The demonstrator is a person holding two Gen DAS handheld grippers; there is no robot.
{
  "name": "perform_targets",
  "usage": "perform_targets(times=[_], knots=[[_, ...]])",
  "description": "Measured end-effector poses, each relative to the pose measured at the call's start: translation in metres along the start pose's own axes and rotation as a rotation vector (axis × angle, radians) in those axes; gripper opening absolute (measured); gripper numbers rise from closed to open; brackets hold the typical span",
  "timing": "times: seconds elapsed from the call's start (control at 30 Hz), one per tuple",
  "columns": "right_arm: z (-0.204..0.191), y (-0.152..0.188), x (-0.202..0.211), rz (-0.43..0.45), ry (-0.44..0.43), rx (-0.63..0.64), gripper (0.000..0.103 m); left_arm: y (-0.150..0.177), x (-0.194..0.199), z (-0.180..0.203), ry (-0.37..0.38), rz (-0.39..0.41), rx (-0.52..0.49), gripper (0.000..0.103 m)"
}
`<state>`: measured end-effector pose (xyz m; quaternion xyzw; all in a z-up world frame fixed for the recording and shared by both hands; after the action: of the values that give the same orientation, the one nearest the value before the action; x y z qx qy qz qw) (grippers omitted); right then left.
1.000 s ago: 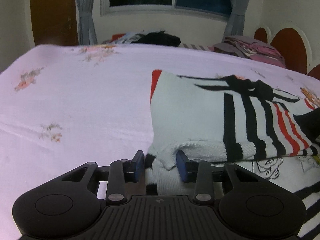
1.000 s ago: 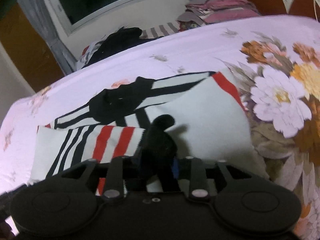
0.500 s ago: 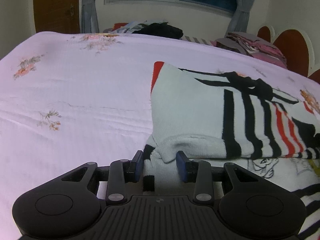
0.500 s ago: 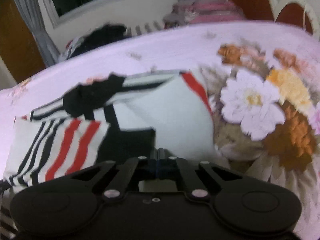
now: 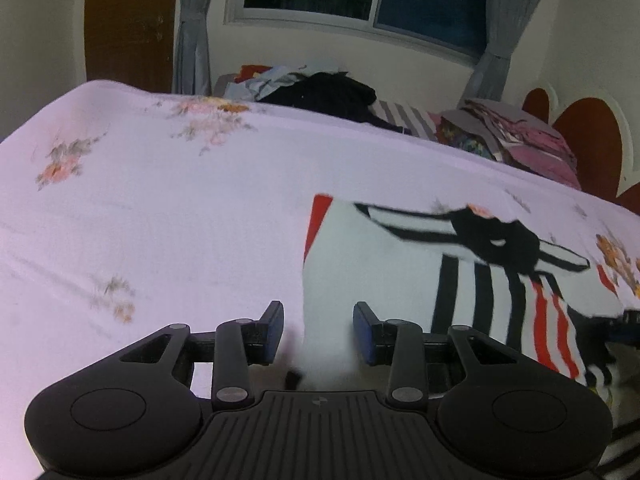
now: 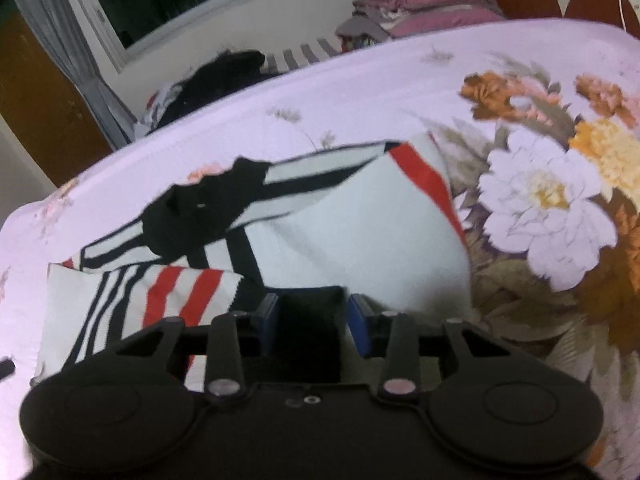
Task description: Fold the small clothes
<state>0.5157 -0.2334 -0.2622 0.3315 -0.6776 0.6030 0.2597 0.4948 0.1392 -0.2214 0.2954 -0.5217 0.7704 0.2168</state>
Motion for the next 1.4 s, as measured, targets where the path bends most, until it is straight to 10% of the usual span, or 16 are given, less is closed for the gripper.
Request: perform_targets(times=[0.17, 0.5, 0.97, 1.4], knots=[[-0.005, -0.002, 0.002, 0.004, 0.02, 0.041, 0.012, -0.017, -0.034, 0.013, -0.026, -0.019, -0.012, 0.038], [0.003, -0.012, 0.023, 0.082, 0.104, 0.129, 0.002, -0.032, -0.101, 0.016, -0.025, -0.104, 0.07, 0.038], [0.0, -0.012, 0.008, 0.045, 0.057, 0.102, 0.037, -0.049, -0.144, 0.02, -0.088, -0.061, 0.043, 0.038], [-0.001, 0.0, -0.001, 0.001, 0.021, 0.072, 0.012, -0.053, -0.11, 0.037, -0.075, -0.029, -0.012, 0.038]])
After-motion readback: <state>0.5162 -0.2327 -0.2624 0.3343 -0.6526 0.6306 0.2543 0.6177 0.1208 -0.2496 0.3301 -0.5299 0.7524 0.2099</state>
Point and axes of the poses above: each gripper's, at about its wrist camera, not at the fingertips, and x roughly against the way its jaws point, z to its right, y to its underside, the point moved 8 cm from there along -x, roughly the way its jaws point, and after that the axes turned 13 degrees about x, right-handed, at the moved point
